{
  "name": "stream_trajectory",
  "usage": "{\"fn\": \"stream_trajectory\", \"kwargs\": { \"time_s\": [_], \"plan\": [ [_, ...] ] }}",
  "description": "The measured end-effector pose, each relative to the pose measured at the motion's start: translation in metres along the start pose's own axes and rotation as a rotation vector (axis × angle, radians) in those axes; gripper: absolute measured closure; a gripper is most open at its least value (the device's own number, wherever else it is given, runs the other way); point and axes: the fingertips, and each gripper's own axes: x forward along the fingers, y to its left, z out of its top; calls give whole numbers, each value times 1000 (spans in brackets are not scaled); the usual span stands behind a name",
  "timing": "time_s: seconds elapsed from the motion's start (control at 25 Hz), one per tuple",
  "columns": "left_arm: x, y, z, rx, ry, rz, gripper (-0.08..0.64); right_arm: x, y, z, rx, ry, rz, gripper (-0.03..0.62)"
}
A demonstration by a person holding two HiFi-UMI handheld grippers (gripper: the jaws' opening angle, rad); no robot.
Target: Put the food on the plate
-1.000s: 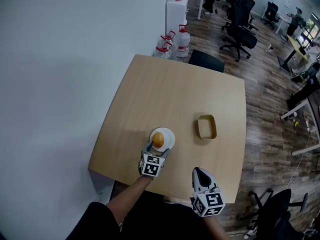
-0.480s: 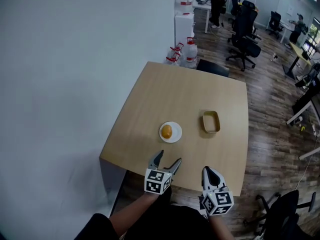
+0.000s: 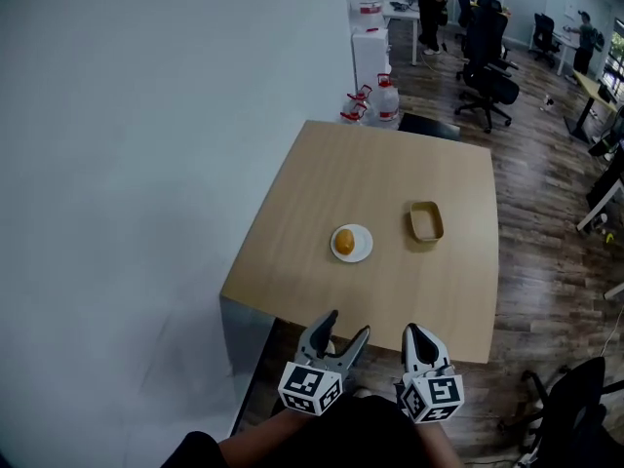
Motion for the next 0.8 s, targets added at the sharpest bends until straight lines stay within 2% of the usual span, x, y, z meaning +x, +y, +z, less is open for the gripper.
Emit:
{"fn": "stream_trajectory", "kwargs": {
  "time_s": [0.12,0.28,0.4,0.52,0.68,0.8],
  "plan": [
    [-19,0,10,16,-22,12,416,-8,13,10,-10,-36,16,532],
    [-29,5,15,33,-21,5,504,-4,22,16,-38,-40,-14,532],
    [-34,10,23,58,-18,-18,532,0,28,25,-44,-55,-42,532],
    [-41,26,31,68,-16,-6,534,5,37,29,-90,-60,-67,532],
    [-52,49,34,43,-15,36,538,7,47,30,-126,-75,-87,532],
    [-57,51,33,27,-25,41,540,1,49,36,-156,-100,-100,532]
  ]
}}
